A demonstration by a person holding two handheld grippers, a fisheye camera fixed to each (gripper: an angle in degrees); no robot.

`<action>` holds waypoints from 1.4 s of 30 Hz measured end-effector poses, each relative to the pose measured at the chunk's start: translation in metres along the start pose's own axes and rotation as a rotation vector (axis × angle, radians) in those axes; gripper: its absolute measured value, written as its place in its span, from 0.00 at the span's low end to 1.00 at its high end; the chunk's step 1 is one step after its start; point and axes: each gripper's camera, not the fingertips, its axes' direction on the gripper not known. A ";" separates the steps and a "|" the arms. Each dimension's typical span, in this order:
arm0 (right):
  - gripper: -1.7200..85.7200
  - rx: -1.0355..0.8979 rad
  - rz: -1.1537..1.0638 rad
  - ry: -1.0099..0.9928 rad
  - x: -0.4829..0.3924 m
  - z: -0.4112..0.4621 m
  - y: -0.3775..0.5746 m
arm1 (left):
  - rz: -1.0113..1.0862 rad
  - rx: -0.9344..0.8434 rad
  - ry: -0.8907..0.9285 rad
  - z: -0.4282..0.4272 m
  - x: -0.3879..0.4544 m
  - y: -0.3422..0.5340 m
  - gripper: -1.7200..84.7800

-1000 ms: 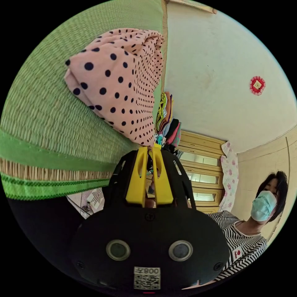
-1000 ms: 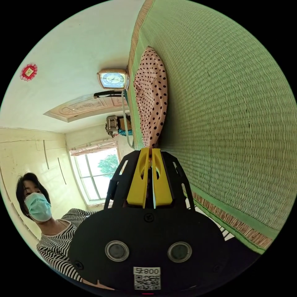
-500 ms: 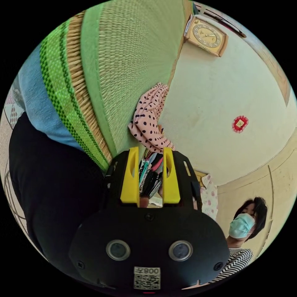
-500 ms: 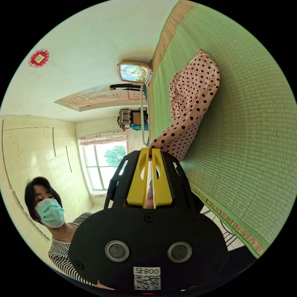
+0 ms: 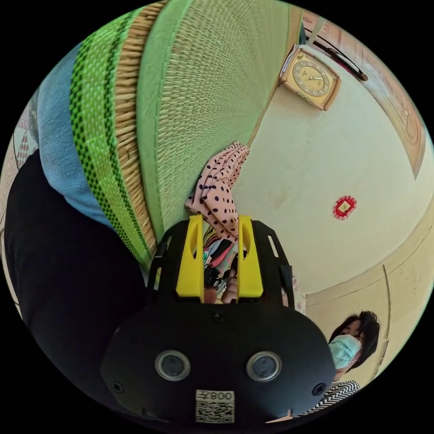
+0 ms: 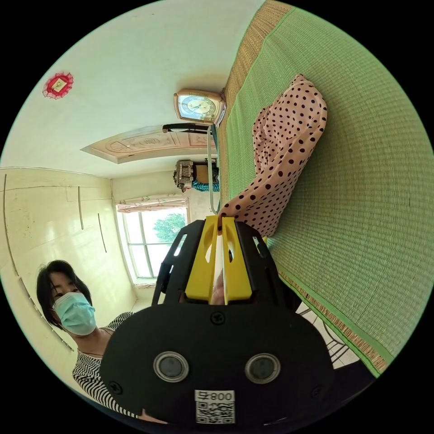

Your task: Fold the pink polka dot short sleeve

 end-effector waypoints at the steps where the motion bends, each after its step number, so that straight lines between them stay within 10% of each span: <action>1: 0.03 0.001 0.000 -0.002 0.000 -0.001 0.002 | -0.003 0.010 0.002 0.003 -0.003 0.002 0.13; 27: 0.03 0.049 -0.038 -0.006 0.013 -0.093 0.243 | 0.410 -0.171 -0.173 0.115 -0.045 0.156 0.03; 42: 0.03 0.276 -0.325 -0.044 -0.064 -0.216 0.394 | 0.773 -0.443 -0.073 0.319 -0.053 0.270 0.03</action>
